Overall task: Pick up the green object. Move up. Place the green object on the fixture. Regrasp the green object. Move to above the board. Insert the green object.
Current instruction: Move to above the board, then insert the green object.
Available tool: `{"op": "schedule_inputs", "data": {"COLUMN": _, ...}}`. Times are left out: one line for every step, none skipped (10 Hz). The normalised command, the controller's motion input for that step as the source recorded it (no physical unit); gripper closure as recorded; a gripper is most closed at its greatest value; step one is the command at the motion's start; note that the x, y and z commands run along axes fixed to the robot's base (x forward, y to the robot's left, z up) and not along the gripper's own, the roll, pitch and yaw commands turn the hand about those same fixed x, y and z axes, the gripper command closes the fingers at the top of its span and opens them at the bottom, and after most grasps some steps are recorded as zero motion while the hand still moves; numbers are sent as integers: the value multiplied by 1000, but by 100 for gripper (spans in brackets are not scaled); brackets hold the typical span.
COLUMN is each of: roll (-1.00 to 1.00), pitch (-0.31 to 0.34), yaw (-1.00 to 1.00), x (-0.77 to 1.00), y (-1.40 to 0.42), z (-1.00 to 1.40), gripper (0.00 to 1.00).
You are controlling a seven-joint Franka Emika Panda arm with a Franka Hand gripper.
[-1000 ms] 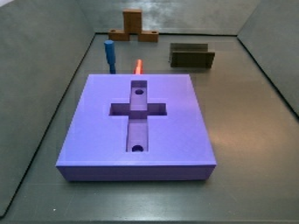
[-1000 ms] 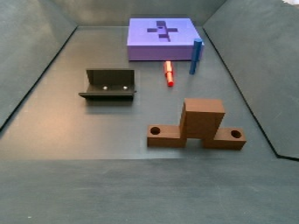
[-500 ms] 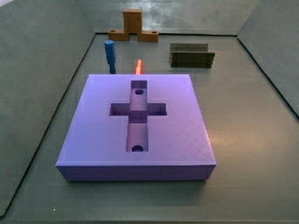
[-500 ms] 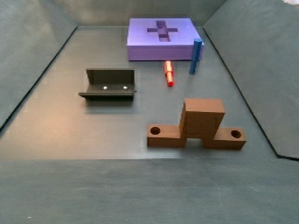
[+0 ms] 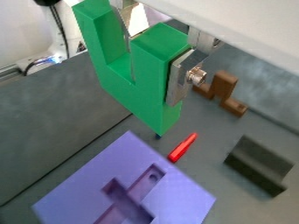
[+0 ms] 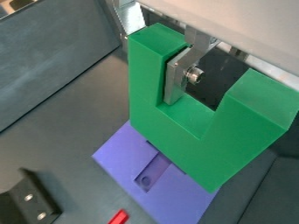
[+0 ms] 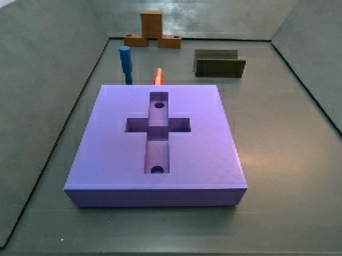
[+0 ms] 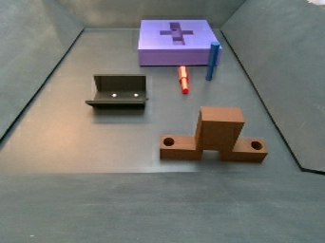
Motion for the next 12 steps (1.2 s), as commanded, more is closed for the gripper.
{"op": "schedule_inputs", "data": {"roll": -299, "pitch": -67, "yaw": -6, "x": -67, "y": 21, "z": 0, "gripper": 100}}
{"op": "schedule_inputs", "data": {"roll": -50, "pitch": -13, "yaw": 0, "x": 11, "y": 0, "z": -69, "gripper": 100}}
{"op": "schedule_inputs", "data": {"roll": -107, "pitch": -20, "yaw": 0, "x": 111, "y": -14, "z": -226, "gripper": 100}}
{"op": "schedule_inputs", "data": {"roll": -161, "pitch": -7, "yaw": 0, "x": 329, "y": -40, "z": -417, "gripper": 100}}
{"op": "schedule_inputs", "data": {"roll": -230, "pitch": -44, "yaw": 0, "x": 443, "y": -83, "z": -626, "gripper": 100}}
{"op": "schedule_inputs", "data": {"roll": -257, "pitch": -91, "yaw": 0, "x": 554, "y": -143, "z": -569, "gripper": 100}}
{"op": "schedule_inputs", "data": {"roll": -274, "pitch": -107, "yaw": 0, "x": 483, "y": -180, "z": -531, "gripper": 100}}
{"op": "schedule_inputs", "data": {"roll": -259, "pitch": -91, "yaw": 0, "x": 446, "y": -146, "z": -563, "gripper": 100}}
{"op": "schedule_inputs", "data": {"roll": -137, "pitch": -107, "yaw": 0, "x": 129, "y": -97, "z": -806, "gripper": 100}}
{"op": "schedule_inputs", "data": {"roll": 0, "pitch": -124, "yaw": 0, "x": 0, "y": -131, "z": -814, "gripper": 100}}
{"op": "schedule_inputs", "data": {"roll": 0, "pitch": -187, "yaw": 0, "x": -74, "y": -86, "z": -849, "gripper": 100}}
{"op": "schedule_inputs", "data": {"roll": -34, "pitch": -227, "yaw": 83, "x": -134, "y": -100, "z": -751, "gripper": 100}}
